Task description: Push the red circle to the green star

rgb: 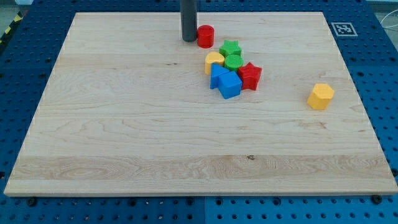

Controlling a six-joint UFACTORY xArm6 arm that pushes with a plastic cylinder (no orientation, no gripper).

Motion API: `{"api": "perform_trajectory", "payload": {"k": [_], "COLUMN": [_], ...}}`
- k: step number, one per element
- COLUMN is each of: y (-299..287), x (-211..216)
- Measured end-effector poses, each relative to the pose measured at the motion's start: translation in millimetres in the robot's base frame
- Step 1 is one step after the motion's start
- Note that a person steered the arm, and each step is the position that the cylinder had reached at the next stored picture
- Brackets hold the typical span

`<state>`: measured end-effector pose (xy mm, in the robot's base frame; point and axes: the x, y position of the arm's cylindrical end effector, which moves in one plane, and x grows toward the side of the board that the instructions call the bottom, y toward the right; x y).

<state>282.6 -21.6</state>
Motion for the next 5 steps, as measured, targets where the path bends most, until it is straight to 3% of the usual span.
{"api": "perform_trajectory", "payload": {"k": [2,5], "y": [13.0,-14.5], "x": [16.1,-31.6]}}
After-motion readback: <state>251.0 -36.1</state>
